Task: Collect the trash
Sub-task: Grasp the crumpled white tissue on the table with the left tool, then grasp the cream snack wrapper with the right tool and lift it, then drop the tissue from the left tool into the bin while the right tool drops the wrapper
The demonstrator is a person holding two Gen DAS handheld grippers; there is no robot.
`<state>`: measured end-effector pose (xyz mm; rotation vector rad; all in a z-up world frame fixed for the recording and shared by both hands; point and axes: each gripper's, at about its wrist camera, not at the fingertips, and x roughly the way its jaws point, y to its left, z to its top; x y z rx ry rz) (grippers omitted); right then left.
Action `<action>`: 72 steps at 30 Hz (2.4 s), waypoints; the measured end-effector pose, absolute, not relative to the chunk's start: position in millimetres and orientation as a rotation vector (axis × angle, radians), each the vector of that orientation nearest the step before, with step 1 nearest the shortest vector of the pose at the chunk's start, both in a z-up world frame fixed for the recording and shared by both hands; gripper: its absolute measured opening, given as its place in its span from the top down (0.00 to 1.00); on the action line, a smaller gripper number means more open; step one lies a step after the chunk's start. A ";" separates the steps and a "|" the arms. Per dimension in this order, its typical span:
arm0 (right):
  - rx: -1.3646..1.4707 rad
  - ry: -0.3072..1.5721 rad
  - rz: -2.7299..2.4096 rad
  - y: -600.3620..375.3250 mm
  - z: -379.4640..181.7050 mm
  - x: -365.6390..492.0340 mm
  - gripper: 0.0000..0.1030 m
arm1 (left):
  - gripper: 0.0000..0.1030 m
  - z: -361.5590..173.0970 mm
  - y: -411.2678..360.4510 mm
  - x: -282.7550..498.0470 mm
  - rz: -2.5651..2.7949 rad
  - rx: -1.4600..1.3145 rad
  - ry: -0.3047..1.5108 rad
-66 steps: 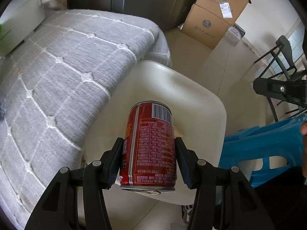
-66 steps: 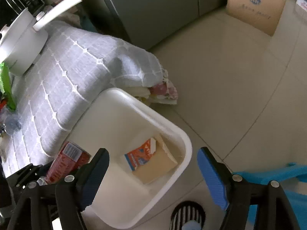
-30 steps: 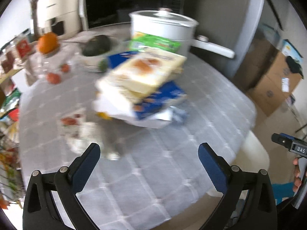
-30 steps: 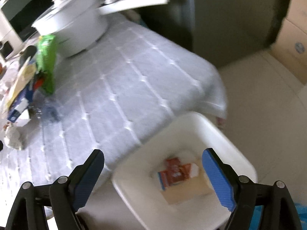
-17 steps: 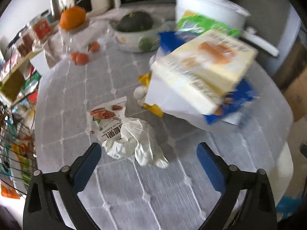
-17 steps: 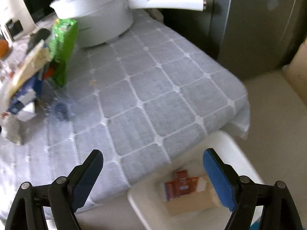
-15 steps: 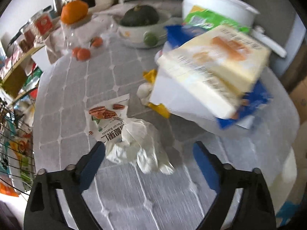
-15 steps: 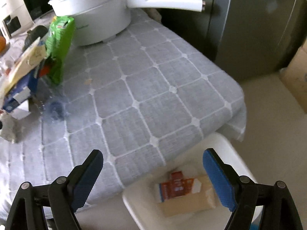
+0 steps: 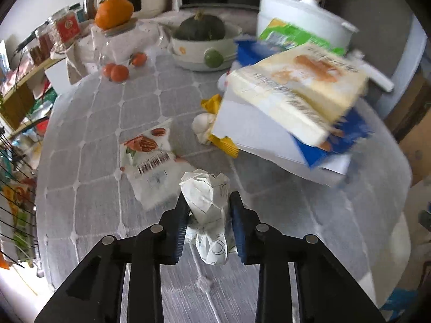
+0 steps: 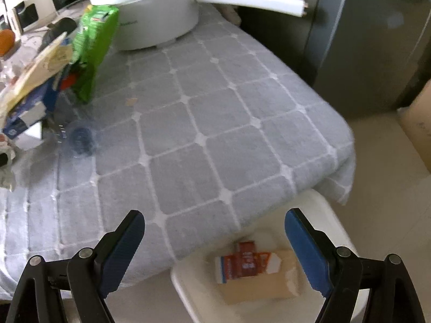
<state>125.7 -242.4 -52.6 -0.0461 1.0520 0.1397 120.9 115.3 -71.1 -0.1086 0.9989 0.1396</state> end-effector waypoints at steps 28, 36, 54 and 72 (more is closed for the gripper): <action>0.591 0.861 0.526 -116.3 -41.7 235.4 0.14 | 0.69 -47.6 112.1 44.4 -0.004 -0.254 0.856; 0.751 0.911 0.534 -117.3 -65.9 256.2 0.79 | 0.70 -41.5 118.3 42.3 -0.002 -0.264 0.840; 0.621 0.682 0.542 -260.4 18.2 122.8 0.90 | 0.69 -22.4 31.4 33.9 -0.209 -0.184 0.791; 0.343 0.966 0.085 -394.9 -34.7 53.9 0.90 | 0.69 -48.7 -131.6 19.9 -0.498 -0.048 0.866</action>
